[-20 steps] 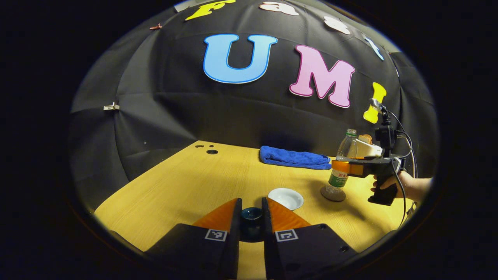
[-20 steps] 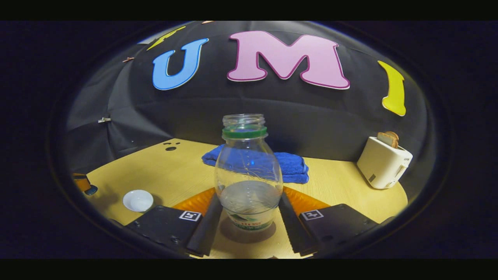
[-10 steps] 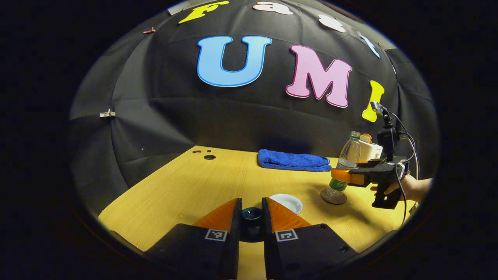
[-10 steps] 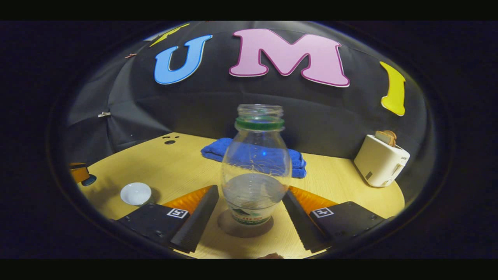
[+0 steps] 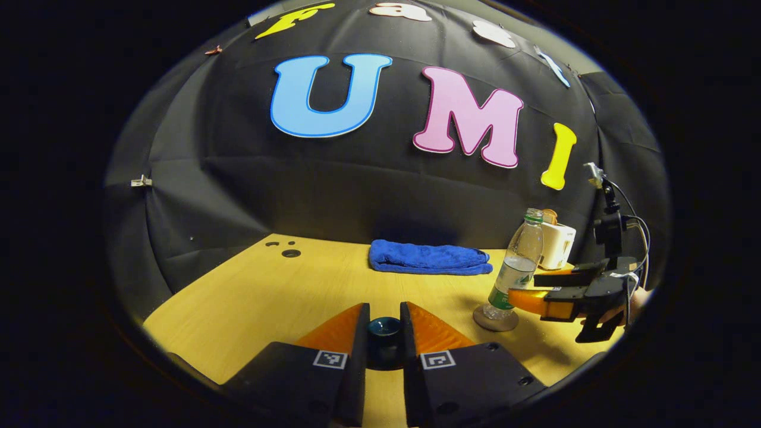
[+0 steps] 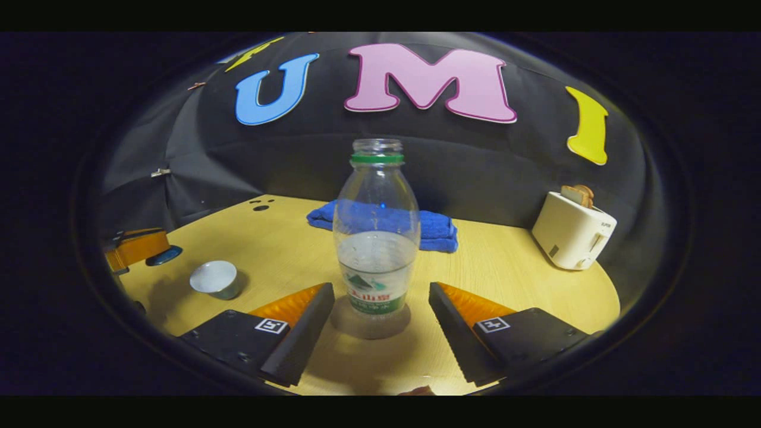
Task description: Open the teacup lid with one hand, grasp the water bottle and pour water into the teacup with the other hand; after pouring, place the water bottle on the coaster and then close the teacup lid.
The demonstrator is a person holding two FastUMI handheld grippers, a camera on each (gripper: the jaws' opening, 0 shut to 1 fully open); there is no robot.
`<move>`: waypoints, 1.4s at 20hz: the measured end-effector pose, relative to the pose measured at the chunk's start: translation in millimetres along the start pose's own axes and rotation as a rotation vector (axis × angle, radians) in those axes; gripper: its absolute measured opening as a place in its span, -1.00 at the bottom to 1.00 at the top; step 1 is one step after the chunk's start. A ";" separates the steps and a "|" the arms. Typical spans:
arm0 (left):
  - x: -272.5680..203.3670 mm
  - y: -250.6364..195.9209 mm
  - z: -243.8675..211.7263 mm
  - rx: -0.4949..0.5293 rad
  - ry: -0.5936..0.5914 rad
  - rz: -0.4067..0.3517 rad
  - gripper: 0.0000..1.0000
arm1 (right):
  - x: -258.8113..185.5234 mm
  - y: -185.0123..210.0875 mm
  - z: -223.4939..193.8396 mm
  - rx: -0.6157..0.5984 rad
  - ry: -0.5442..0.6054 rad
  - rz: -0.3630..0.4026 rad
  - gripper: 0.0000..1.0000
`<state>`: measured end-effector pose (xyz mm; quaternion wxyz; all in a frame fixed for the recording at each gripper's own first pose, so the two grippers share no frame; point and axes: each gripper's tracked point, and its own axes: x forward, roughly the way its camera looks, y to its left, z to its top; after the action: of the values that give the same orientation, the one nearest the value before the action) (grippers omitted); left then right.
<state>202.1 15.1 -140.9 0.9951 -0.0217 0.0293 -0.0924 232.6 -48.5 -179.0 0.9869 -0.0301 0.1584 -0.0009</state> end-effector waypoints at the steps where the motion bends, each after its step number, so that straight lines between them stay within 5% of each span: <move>1: 6.6 -2.3 -2.3 -0.001 0.000 -0.002 -0.39 | -4.5 -0.4 -3.6 0.011 0.005 0.002 0.96; 21: 52.2 -24.0 -43.9 0.181 -0.019 0.003 -0.37 | -39.6 14.9 -23.1 0.097 0.051 0.080 0.92; 24: 48.4 -25.5 -49.1 0.178 0.014 -0.007 -0.07 | -42.7 15.2 -20.3 0.095 0.054 0.083 0.97; 28: 28.1 -24.0 -34.7 0.177 0.029 0.012 0.73 | -55.8 12.0 -2.6 0.108 0.045 0.081 0.92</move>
<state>223.1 -15.0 -175.9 0.9931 0.0679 0.0353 -0.0887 178.7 -36.0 -164.7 0.9825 0.0296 0.1812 0.0297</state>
